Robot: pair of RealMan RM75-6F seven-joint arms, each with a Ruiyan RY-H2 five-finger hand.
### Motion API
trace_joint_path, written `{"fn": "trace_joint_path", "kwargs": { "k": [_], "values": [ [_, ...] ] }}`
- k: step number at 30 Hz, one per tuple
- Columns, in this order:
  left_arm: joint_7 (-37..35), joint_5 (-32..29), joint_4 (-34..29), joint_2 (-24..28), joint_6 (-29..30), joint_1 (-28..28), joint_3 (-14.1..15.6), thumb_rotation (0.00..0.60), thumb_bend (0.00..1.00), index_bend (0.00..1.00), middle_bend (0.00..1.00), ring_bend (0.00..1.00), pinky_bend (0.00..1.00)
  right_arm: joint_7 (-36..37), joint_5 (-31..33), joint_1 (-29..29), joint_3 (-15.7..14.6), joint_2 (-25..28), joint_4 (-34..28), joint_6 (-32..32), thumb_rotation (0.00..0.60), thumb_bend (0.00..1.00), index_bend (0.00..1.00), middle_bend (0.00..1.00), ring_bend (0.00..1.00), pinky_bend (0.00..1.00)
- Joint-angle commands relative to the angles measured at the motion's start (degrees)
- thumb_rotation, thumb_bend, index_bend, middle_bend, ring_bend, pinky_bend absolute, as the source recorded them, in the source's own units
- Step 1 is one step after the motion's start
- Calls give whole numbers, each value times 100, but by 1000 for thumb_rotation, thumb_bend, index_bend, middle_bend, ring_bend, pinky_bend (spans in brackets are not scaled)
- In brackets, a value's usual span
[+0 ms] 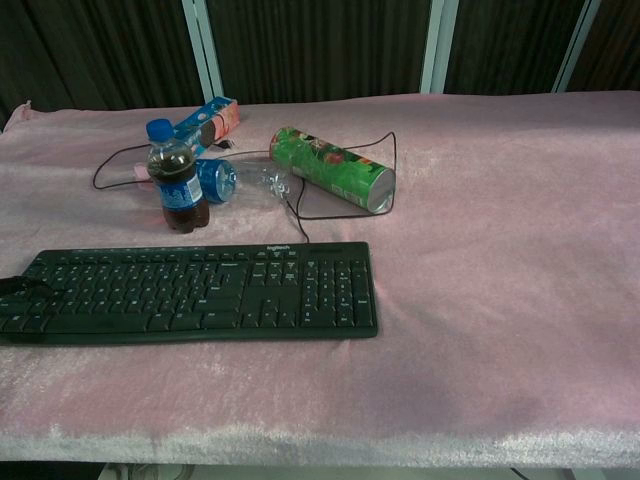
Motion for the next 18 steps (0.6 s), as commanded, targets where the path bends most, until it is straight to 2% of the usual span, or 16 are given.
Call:
{"fn": "trace_joint_path", "kwargs": {
  "k": [1,9,12,14,16,17,18],
  "values": [
    [-3,-15,-10,6,-6,-11,16,600,1000,179,1000,1000,1000,0,1,0,2,0,-1,1,600,361,0,0,0,3],
    [-102,257,-176,111,290,65,75,600,1000,177,1000,1000,1000,13,-5,-4,6,3,2,16,600,361,0,0,0,3],
    [-359,714,-408,331,698,229,142,600,983,143,1000,1000,1000,25,-3,-4,8,8,1,19,600,361,0,0,0,3],
    [-660,1256,-543,563,1228,454,236,600,911,98,989,1000,1000,36,-7,-7,8,15,0,28,600,361,0,0,0,3],
    [-1059,1877,-551,759,1851,732,378,600,781,32,832,934,980,51,-9,-11,7,23,-2,38,600,360,0,0,0,3],
    [-1480,2362,-488,884,2399,978,500,600,715,9,652,809,909,61,-12,-18,8,29,-2,55,600,360,0,0,0,3],
    [-1838,2725,-361,940,2807,1152,592,600,659,0,447,613,773,66,-12,-24,10,29,-1,68,600,361,0,0,0,3]
  ]
}}
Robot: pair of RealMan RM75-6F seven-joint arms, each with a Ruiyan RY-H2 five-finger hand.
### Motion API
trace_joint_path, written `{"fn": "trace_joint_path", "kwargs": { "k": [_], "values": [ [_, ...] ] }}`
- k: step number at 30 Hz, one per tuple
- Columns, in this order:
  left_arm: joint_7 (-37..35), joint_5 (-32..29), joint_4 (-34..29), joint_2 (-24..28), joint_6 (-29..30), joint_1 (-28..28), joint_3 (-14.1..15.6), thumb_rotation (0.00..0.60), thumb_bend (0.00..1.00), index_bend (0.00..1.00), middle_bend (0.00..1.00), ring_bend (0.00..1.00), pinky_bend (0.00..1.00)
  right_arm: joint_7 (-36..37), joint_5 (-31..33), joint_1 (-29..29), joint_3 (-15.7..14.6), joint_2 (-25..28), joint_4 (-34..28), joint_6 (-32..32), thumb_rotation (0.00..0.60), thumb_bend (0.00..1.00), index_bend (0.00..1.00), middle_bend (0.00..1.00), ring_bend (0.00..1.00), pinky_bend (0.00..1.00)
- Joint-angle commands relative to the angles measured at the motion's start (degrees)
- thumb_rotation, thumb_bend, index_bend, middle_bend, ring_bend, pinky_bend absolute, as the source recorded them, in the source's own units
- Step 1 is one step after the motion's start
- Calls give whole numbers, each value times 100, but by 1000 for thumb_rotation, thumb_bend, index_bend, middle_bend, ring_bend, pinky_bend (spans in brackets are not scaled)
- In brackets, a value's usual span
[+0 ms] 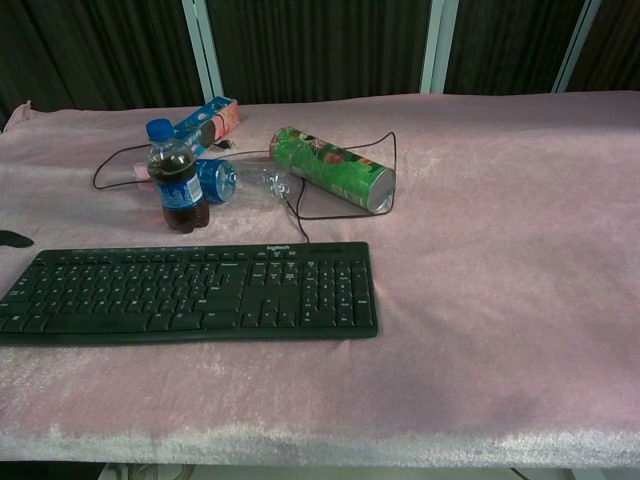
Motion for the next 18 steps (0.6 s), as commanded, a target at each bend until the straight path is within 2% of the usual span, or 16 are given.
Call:
{"fn": "trace_joint_path", "kwargs": {
  "k": [1,2,3,5,7,11,18],
  "values": [
    [-1559,1832,249,495,2029,919,452,600,619,0,293,427,622,10,-3,-15,3,4,1,28,600,361,0,0,0,3],
    [-1971,2202,598,452,2649,1174,513,600,581,0,153,228,443,9,-8,-21,0,1,0,39,600,361,0,0,0,3],
    [-2264,2409,884,368,3094,1363,538,600,549,0,55,78,274,5,-14,-26,-2,-1,1,48,600,361,0,0,0,3],
    [-2934,2664,1630,56,3936,1744,541,600,522,0,6,8,136,-16,-35,-34,-9,-12,4,62,600,361,0,0,0,3],
    [-3283,2632,2091,-113,4124,1945,598,600,507,0,0,0,38,-45,-54,-33,-12,-30,9,62,600,361,0,0,0,3],
    [-3291,2768,2398,-154,4067,1974,613,600,506,0,0,0,3,-148,-131,-13,-49,-78,19,12,600,361,0,0,0,3],
    [-3257,2714,2242,-55,3769,1952,571,600,506,0,0,0,0,-131,-123,-19,-46,-76,30,18,600,361,0,0,0,3]
  ]
}}
